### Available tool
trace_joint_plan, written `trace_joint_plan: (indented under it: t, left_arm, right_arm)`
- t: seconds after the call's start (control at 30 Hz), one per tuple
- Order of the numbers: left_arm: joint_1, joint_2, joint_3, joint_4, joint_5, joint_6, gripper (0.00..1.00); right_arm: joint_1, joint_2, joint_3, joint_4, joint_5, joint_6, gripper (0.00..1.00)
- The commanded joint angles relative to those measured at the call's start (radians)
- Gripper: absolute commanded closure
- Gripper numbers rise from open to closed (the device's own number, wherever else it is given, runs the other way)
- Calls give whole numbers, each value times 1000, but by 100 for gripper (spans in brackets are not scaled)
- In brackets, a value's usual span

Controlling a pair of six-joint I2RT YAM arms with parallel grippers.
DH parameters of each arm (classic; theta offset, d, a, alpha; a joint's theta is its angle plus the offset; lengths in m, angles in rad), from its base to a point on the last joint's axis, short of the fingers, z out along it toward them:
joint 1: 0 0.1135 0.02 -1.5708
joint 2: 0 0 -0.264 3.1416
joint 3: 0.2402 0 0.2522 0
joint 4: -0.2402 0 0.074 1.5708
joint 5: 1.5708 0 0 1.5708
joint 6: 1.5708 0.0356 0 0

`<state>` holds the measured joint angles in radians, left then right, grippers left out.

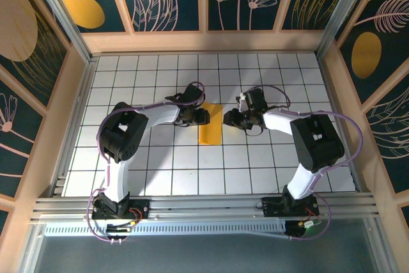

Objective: Fold a paper plane with a square sheet of paper (fold left side to right side)
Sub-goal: Hold the square sheet of paper at the center of the table.

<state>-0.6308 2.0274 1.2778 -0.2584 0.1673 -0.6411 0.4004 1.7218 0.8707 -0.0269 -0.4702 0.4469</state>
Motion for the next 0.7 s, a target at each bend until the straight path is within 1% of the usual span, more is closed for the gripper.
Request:
trace_joint_plan:
  t: [0.0,0.47,0.67]
  left_arm:
    - [-22,143,-38,28,6,-16,56]
    - [-22,145,-36,24,8,-4,56]
    - [-21,146,-34,18,8,16,55]
  right_arm:
    - [7,17,28,9,-11,-7,63]
    - [19,36,44,18,-33,1,66]
    - [22,28,44,25,-13,5,66]
